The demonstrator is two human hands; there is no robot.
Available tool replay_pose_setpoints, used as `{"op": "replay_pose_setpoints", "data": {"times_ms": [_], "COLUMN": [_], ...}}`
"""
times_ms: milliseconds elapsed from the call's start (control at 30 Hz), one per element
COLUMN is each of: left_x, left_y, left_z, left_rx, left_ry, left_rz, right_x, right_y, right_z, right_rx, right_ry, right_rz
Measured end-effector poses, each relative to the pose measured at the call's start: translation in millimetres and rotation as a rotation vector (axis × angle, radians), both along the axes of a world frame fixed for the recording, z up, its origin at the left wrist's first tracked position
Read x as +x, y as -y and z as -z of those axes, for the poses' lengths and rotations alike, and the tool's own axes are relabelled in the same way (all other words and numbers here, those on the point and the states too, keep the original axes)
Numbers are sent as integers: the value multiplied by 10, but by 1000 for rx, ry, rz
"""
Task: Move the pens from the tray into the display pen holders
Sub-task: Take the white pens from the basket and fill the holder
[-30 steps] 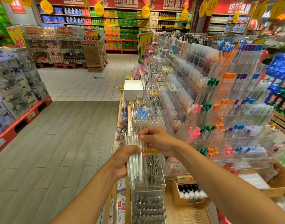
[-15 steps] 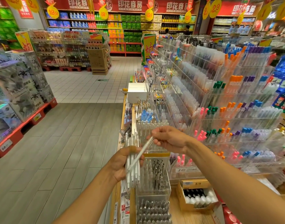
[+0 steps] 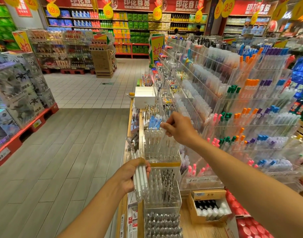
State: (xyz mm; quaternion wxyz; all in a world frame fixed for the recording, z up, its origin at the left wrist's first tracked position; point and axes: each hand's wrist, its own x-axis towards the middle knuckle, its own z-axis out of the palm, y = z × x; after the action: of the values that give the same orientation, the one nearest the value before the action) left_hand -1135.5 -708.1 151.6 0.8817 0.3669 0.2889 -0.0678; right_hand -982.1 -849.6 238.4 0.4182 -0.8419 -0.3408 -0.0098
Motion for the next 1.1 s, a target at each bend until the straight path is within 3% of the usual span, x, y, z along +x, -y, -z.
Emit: {"op": "replay_pose_setpoints", "data": {"times_ms": [567,900,1100], "left_x": [59,30,-2], "left_y": [26,74,86], "left_z": [-42,-43,-37], "left_rx": [50,2,10], "left_ry": [-37,-33,-40], "left_rz": [-17,-34,-49], "right_x": [21,-1,-54], "right_y": [-84,-89,-140], "right_z": [-110,-153,-41], "right_rx": [-151,-210,-362], "right_ry": [191,159,224], "right_rz": [-65,-103,-143]}}
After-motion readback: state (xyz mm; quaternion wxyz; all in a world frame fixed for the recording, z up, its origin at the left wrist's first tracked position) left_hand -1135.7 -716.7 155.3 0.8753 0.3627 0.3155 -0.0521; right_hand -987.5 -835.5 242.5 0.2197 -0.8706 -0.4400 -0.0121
